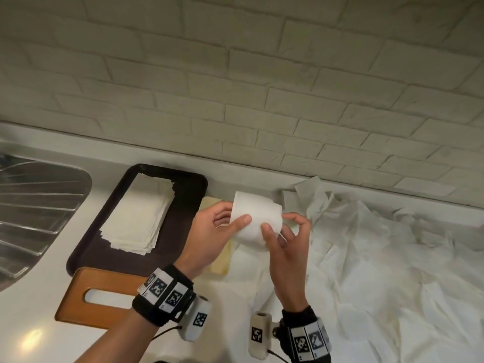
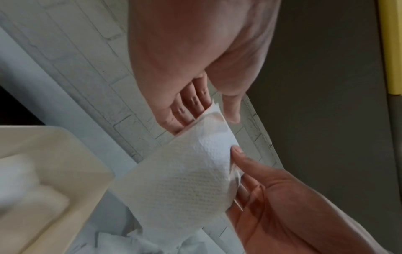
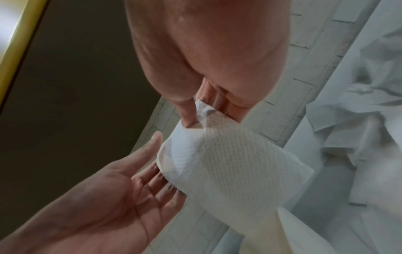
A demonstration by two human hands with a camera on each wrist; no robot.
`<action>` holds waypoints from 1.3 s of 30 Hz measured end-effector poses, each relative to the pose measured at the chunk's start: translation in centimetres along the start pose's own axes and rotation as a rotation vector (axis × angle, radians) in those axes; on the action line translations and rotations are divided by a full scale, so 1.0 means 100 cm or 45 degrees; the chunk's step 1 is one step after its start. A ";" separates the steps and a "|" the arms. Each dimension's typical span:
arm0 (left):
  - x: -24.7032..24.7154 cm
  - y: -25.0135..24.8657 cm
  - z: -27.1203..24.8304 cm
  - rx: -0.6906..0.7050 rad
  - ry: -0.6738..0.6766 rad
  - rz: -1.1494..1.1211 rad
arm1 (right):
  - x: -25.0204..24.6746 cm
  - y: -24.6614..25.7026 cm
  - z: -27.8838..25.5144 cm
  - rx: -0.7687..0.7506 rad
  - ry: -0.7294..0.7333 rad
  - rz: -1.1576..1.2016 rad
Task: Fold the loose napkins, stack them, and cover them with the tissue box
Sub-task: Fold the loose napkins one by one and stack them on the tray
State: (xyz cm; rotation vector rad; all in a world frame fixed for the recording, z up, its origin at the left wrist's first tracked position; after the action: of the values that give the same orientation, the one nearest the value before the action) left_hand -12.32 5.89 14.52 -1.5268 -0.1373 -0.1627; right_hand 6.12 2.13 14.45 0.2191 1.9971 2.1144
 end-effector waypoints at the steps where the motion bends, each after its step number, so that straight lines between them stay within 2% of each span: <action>1: 0.000 -0.002 0.000 0.031 -0.007 -0.011 | 0.003 0.001 -0.001 -0.006 0.007 -0.001; 4: 0.001 -0.007 0.003 0.110 -0.025 0.008 | 0.012 0.001 -0.005 -0.057 -0.009 -0.093; 7: -0.004 -0.008 0.004 0.153 -0.083 0.062 | 0.021 -0.011 -0.008 -0.073 0.051 -0.162; 11: -0.019 -0.007 0.016 0.104 -0.191 0.128 | 0.029 -0.032 -0.013 -0.214 0.163 -0.610; 14: -0.044 -0.001 0.032 0.060 -0.238 0.387 | 0.051 -0.046 -0.014 -0.152 0.278 -0.763; 16: -0.067 0.020 0.041 -0.030 -0.226 0.615 | 0.074 -0.062 -0.008 -0.049 0.361 -0.870; 21: -0.101 0.089 0.024 -0.435 -0.139 1.090 | 0.128 -0.104 0.007 0.179 0.649 -1.227; 24: -0.103 0.108 0.013 -0.473 -0.064 1.218 | 0.144 -0.102 0.003 0.198 0.878 -1.499; 26: -0.104 0.112 0.009 -0.427 -0.062 1.203 | 0.137 -0.094 0.009 0.199 0.823 -1.513; 29: -0.103 0.105 0.006 -0.290 -0.134 1.097 | 0.090 -0.076 0.038 0.167 0.470 -1.424; 31: -0.100 0.095 0.002 -0.136 -0.191 1.043 | 0.049 -0.086 0.062 0.174 0.287 -1.459; 33: -0.092 0.085 -0.001 -0.005 -0.196 0.981 | 0.017 -0.117 0.076 0.243 0.292 -1.588; 35: -0.078 0.079 -0.004 0.069 -0.139 0.924 | -0.003 -0.154 0.082 0.281 0.421 -1.739; 37: -0.063 0.075 -0.004 0.111 -0.055 0.896 | -0.012 -0.175 0.082 0.231 0.484 -1.818; 39: -0.049 0.071 -0.003 0.153 0.016 0.873 | -0.019 -0.176 0.083 0.144 0.461 -1.796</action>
State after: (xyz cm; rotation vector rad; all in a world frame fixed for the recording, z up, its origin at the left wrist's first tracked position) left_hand -15.74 5.99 6.59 -1.3751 0.3803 0.3758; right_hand 11.13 10.48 -2.46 -1.2373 1.5224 1.1010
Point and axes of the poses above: each hand's wrist, its own z-axis towards the middle knuckle, its own x-axis out of the palm, y = z × x, the point moved 6 cm from there along z, towards the middle knuckle, and after that the axes turned 10 degrees about -z, right-handed, at the moved point
